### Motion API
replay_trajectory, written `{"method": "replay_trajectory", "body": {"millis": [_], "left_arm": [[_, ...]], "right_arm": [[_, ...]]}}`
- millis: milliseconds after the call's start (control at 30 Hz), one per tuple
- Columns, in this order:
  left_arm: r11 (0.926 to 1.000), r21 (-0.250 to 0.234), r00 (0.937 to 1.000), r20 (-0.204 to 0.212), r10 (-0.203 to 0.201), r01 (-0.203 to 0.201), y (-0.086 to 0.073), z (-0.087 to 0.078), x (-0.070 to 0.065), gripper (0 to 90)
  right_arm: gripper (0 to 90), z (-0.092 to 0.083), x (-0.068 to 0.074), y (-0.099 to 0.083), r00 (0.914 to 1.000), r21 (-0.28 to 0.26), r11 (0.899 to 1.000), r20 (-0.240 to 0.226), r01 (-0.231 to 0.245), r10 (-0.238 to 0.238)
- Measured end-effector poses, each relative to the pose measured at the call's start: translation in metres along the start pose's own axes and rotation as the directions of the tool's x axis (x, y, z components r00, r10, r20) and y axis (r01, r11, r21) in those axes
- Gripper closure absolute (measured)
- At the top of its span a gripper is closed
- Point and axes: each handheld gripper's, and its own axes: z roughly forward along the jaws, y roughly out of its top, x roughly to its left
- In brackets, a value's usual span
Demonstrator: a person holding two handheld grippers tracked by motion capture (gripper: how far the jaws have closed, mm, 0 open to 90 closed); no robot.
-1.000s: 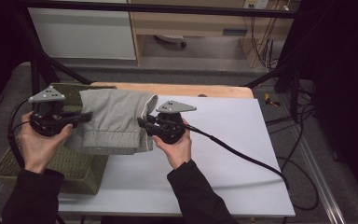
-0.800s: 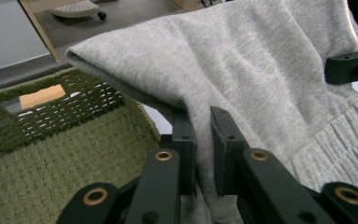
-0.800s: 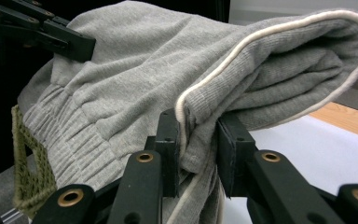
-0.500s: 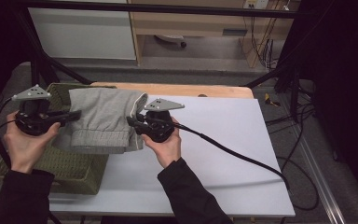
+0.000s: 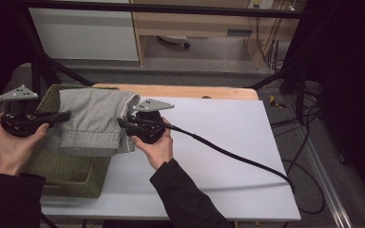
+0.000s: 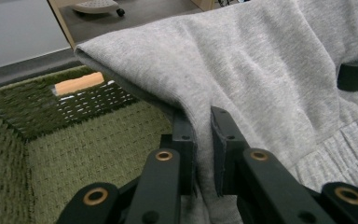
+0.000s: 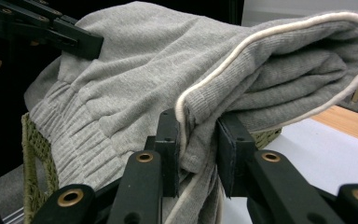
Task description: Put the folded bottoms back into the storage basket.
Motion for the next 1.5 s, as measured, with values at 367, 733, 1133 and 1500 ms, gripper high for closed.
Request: {"method": "replay_trajectory", "body": {"millis": [367,733,1133,1500], "left_arm": [[0.9999,-0.001,0.9992,-0.038,-0.012,0.012,-0.003,-0.016,0.015,81.7],[0.9994,-0.003,0.9966,-0.075,-0.033,0.033,-0.008,-0.026,0.030,81.8],[0.9981,-0.008,0.9934,-0.097,-0.061,0.061,-0.014,-0.033,0.048,81.9],[0.9960,-0.002,0.9887,-0.121,-0.089,0.089,-0.021,-0.034,0.064,82.0]], "right_arm": [[72.7,0.019,0.016,0.008,0.9997,0.002,1.000,-0.008,0.021,-0.021],[72.8,0.036,0.032,0.015,0.9992,0.001,0.999,-0.009,0.039,-0.039],[72.7,0.053,0.045,0.017,0.9991,-0.002,0.999,-0.018,0.037,-0.037],[72.6,0.069,0.056,0.017,0.9989,-0.002,0.999,-0.026,0.039,-0.039]]}}
